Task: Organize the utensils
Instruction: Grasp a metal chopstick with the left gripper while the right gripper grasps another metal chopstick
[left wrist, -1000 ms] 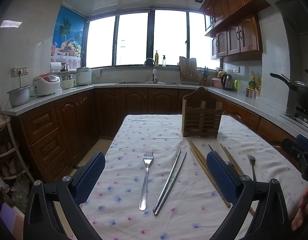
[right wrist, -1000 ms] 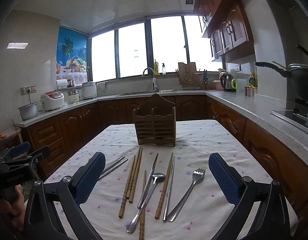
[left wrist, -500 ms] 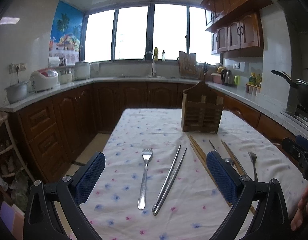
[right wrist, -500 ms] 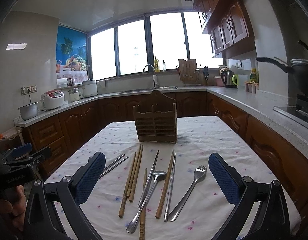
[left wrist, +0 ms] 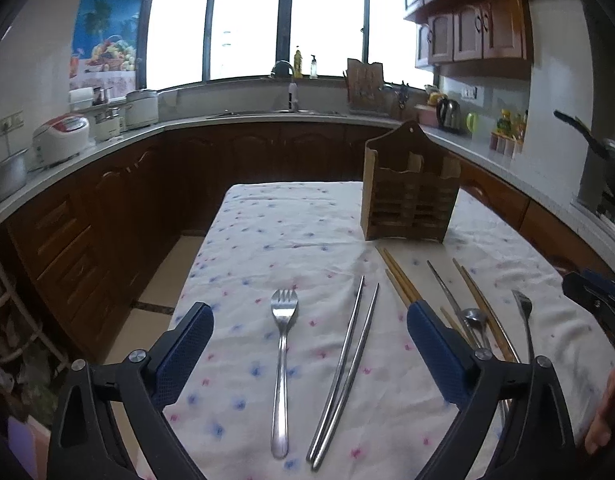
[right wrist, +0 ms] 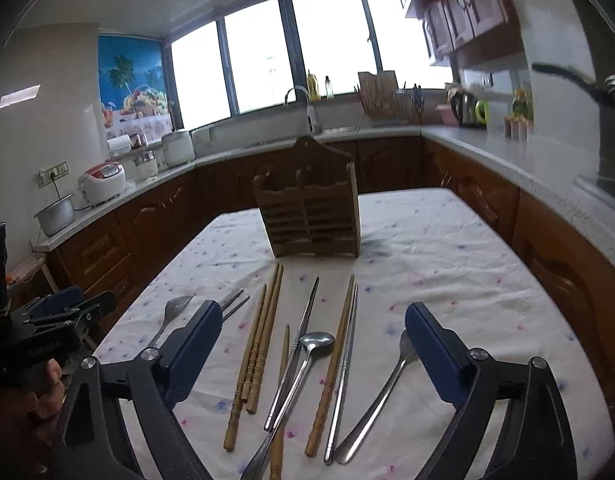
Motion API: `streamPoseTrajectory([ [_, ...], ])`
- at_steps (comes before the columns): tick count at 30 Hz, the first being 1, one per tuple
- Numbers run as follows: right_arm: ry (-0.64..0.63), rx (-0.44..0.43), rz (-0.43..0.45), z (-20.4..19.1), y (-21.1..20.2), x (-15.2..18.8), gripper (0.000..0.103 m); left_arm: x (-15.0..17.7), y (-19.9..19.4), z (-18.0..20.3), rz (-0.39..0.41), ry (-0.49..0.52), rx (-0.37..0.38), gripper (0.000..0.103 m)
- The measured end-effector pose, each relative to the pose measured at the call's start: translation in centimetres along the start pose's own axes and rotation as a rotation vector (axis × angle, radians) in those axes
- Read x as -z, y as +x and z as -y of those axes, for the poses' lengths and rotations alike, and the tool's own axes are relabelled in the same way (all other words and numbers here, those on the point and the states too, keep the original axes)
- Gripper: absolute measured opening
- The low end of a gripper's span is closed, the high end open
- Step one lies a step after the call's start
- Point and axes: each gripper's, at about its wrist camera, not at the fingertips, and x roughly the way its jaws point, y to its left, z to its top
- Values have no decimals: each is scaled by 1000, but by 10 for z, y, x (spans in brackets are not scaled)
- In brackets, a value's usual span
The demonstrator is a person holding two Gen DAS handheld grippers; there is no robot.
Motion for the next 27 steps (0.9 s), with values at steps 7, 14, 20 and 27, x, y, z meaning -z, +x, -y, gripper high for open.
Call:
streamPoseTrajectory([
  [7, 41, -46, -66, 6, 33, -15, 70, -25, 34, -8, -73, 17, 39, 86],
  [14, 20, -46, -167, 5, 77, -31, 56, -49, 77, -10, -190, 61, 75, 78],
  [20, 32, -64, -282, 6, 120, -39, 44, -66, 113, -3, -280, 132, 94, 70],
  [27, 48, -67, -375, 8, 164, -38, 29, -75, 155, 10, -354, 207, 115, 52],
])
